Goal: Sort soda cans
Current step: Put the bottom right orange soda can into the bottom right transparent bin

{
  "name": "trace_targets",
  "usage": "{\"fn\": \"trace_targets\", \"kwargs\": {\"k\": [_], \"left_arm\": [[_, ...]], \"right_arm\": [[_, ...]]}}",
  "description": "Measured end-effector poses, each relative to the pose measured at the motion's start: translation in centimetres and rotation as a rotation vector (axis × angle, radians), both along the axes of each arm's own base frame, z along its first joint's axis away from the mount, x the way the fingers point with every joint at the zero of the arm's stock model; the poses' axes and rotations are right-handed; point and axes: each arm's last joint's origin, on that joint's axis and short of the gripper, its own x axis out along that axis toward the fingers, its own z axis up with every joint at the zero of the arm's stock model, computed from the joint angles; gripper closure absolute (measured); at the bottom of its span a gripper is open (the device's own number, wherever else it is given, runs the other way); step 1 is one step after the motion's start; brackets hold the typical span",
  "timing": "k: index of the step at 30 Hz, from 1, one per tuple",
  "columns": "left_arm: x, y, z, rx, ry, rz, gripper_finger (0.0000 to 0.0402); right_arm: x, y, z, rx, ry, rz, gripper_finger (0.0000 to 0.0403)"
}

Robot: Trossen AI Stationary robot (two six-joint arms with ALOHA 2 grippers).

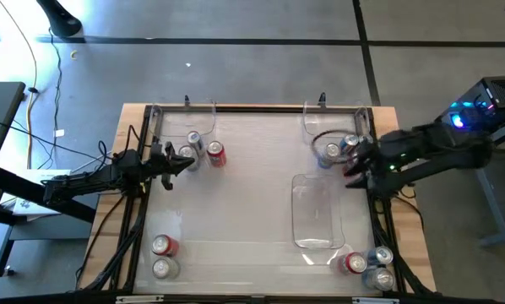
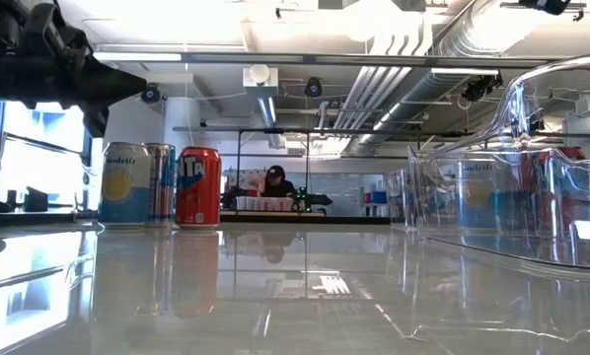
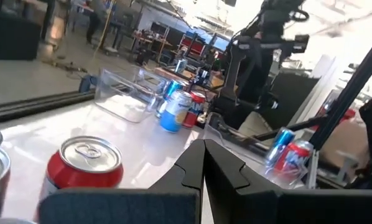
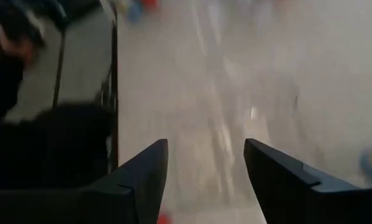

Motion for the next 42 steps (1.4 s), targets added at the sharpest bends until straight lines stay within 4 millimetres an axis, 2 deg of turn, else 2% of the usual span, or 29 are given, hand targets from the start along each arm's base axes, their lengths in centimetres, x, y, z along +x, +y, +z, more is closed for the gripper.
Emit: {"fn": "trace_targets", "kwargs": {"k": [5,10,16,20,23,26,33,37,42], "left_arm": [[0.0,0.0,0.0,-0.082,-0.016,-0.005,0.0401],[0.0,0.0,0.0,-0.100,-0.020,-0.007,0.0401],[0.0,0.0,0.0,-0.099,-0.019,-0.007,0.0401],[0.0,0.0,0.0,-0.099,-0.019,-0.006,0.0401],[0.0,0.0,0.0,-0.098,-0.019,-0.006,0.0401],[0.0,0.0,-0.1,-0.099,-0.010,-0.006,0.0401],[0.0,0.0,-0.1,-0.051,-0.002,-0.003,0.0401],[0.0,0.1,-0.1,-0.041,-0.001,0.019,0.0401],[0.0,0.1,-0.1,-0.042,-0.001,0.044,0.0401]], "right_arm": [[2.0,3.2,0.5,0.022,0.109,0.115,0.0192],[2.2,7.8,0.4,-0.060,0.130,0.180,0.0192],[0.9,12.9,-1.2,-0.080,0.191,0.143,0.0192],[0.5,15.7,-3.6,-0.097,0.261,0.109,0.0192],[1.3,16.6,-5.5,-0.177,0.318,0.104,0.0190],[2.2,17.9,-6.8,-0.185,0.399,0.156,0.0176],[3.1,20.1,-9.4,-0.216,0.529,0.243,0.0093],[3.0,20.2,-9.9,-0.201,0.609,0.202,0.0053],[2.8,20.7,-9.9,-0.161,0.589,0.130,0.0040]]}}
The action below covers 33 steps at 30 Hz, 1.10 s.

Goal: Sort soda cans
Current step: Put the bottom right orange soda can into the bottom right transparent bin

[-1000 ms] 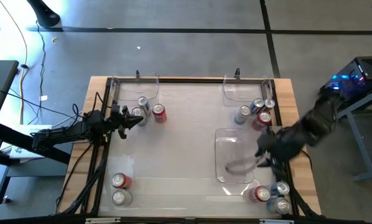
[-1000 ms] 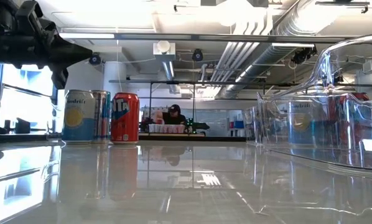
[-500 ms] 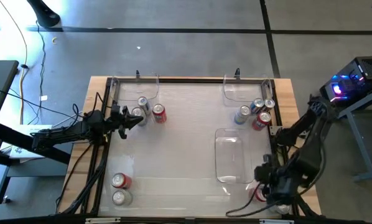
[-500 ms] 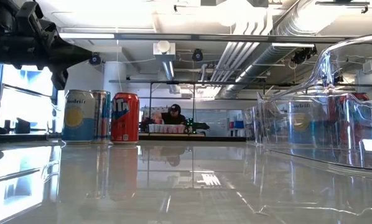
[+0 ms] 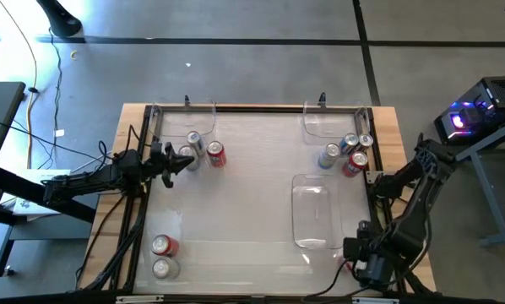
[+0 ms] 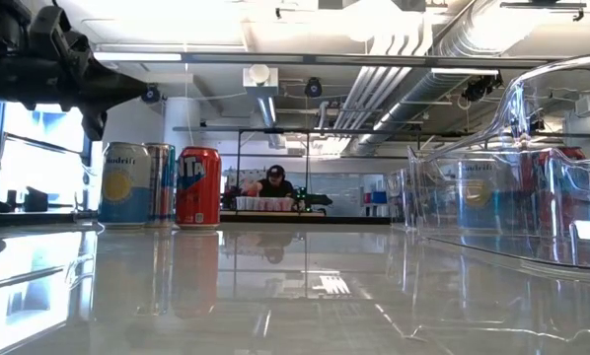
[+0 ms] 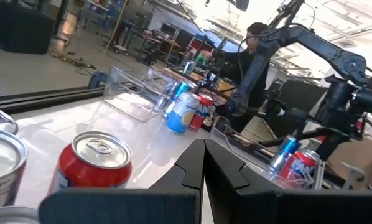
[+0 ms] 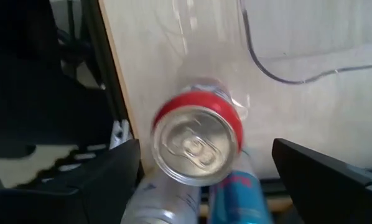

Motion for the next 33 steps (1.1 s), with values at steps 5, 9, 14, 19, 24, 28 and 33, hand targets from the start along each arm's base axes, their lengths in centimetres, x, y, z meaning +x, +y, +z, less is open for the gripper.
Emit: {"fn": "trace_targets", "kwargs": {"k": [5,9,14,19,24,28,33], "left_arm": [[0.0,0.0,0.0,0.000,0.000,0.007,0.0401],[0.0,0.0,0.0,0.000,0.000,0.007,0.0401],[0.0,0.0,0.0,-0.001,0.000,0.007,0.0401],[0.0,0.0,0.0,-0.008,-0.002,0.006,0.0401],[0.0,0.0,0.0,-0.011,-0.003,0.006,0.0401],[0.0,0.0,0.0,-0.011,-0.003,0.005,0.0401],[0.0,0.0,0.0,-0.011,-0.002,0.004,0.0401]], "right_arm": [[-0.4,1.2,-1.0,-0.037,-0.015,-0.020,0.0040],[-0.2,1.7,-2.3,-0.101,0.022,-0.033,0.0040],[0.0,2.2,-3.7,-0.151,0.075,-0.027,0.0040],[0.2,2.6,-4.4,-0.165,0.090,-0.005,0.0056],[0.3,2.8,-4.7,-0.172,0.099,0.021,0.0111],[0.4,2.7,-4.5,-0.164,0.097,0.024,0.0123],[1.1,2.8,-1.6,-0.068,0.063,0.086,0.0123]]}}
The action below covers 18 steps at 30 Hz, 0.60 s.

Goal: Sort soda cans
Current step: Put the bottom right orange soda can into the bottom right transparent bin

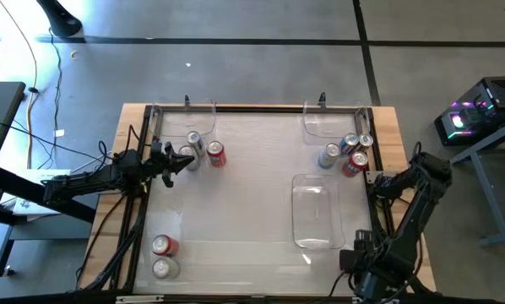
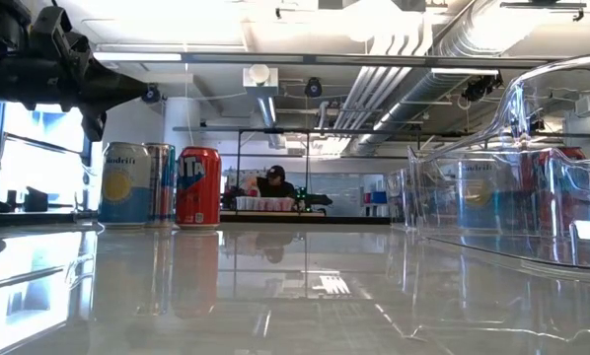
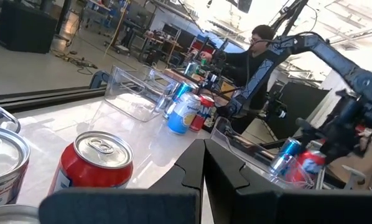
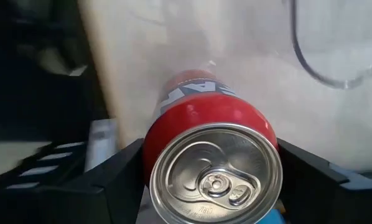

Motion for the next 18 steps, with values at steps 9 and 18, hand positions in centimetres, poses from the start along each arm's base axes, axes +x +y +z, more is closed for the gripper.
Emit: {"fn": "trace_targets", "kwargs": {"k": [9,18], "left_arm": [[0.0,0.0,0.0,0.001,0.000,0.000,0.0401],[0.0,0.0,0.0,0.001,0.001,0.001,0.0401]], "right_arm": [[2.5,-0.9,8.1,0.054,-0.228,0.181,0.0123],[5.8,-6.5,8.7,-0.256,-0.265,0.348,0.0123]]}}
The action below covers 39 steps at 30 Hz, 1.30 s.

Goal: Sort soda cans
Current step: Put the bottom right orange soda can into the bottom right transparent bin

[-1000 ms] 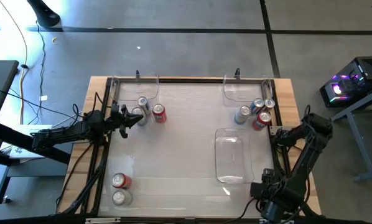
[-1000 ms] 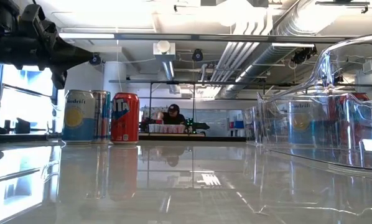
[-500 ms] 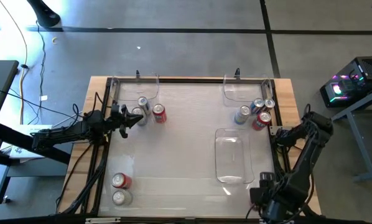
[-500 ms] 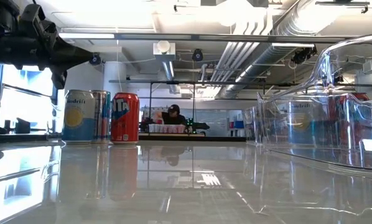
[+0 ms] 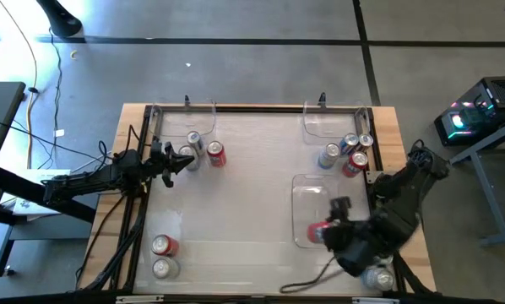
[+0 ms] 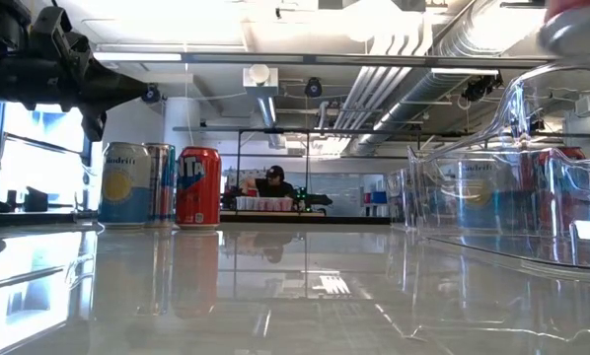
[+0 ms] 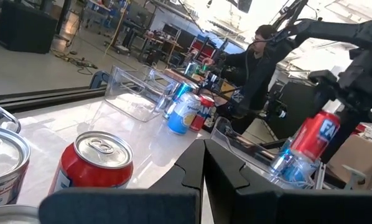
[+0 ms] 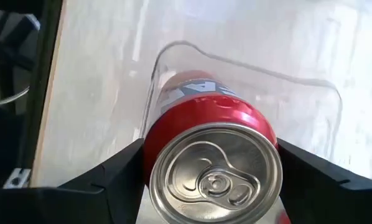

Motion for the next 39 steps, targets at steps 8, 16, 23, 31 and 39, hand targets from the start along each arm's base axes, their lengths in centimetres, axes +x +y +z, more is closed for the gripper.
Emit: {"fn": "trace_targets", "kwargs": {"k": [8,16,23,31,39], "left_arm": [[0.0,0.0,-0.1,-0.002,0.007,0.000,0.0401],[0.0,0.0,-0.2,-0.004,0.021,0.000,0.0401],[0.0,0.0,-0.2,-0.004,0.021,0.000,0.0401],[0.0,0.0,-0.2,-0.004,0.021,0.000,0.0401],[0.0,0.0,-0.2,-0.004,0.021,0.000,0.0401]], "right_arm": [[0.3,-3.6,-4.7,-0.074,0.230,0.046,0.0123],[-0.4,-3.9,-7.2,0.071,0.200,0.033,0.0123],[-0.4,-3.7,-8.6,0.114,0.230,0.044,0.0123],[-0.2,-3.3,-9.2,0.160,0.215,0.055,0.0123],[-0.1,-3.3,-9.3,0.158,0.214,0.055,0.0123]]}}
